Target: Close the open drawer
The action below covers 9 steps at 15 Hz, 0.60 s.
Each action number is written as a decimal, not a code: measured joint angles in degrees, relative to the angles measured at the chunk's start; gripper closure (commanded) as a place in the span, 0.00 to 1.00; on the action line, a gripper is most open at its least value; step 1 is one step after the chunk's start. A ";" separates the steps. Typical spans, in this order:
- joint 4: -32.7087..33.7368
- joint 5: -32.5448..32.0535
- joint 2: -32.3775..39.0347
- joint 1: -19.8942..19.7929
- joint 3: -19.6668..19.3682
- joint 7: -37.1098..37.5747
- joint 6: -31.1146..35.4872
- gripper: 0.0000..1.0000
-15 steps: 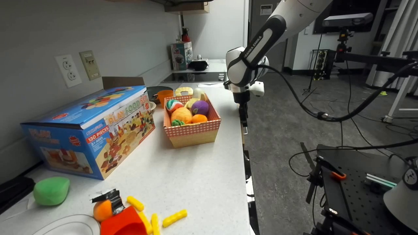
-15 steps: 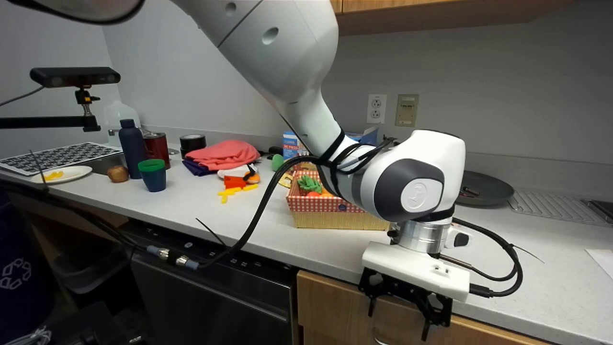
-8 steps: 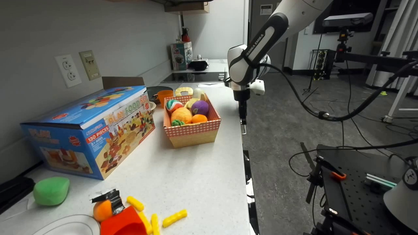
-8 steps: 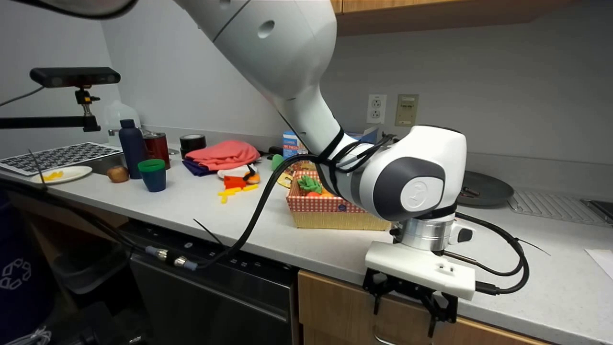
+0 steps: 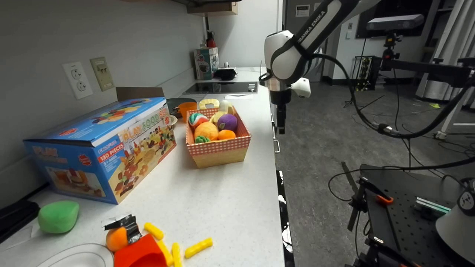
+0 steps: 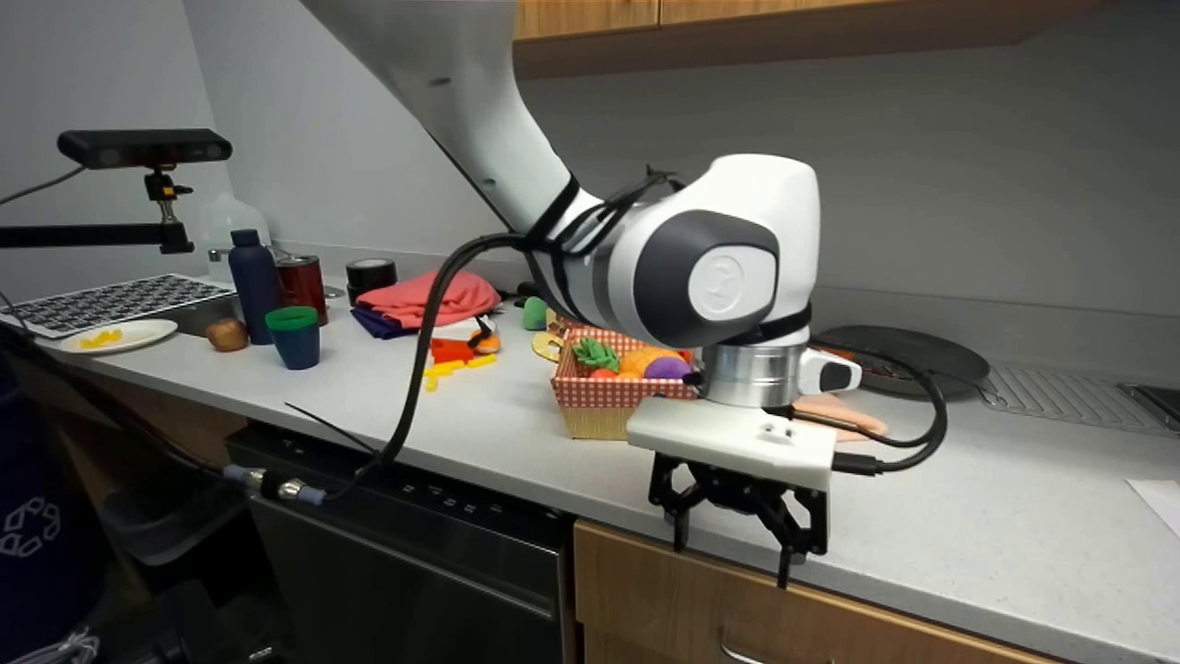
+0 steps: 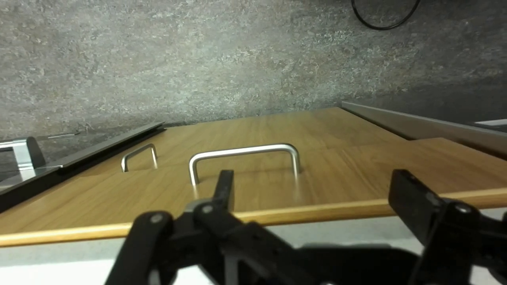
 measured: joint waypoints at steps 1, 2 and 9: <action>-2.14 -0.78 -2.59 0.75 -0.07 1.32 0.05 0.00; -4.28 -1.58 -5.25 1.52 -0.12 2.63 0.10 0.00; -17.88 -6.49 -21.59 5.04 -0.18 9.93 2.41 0.00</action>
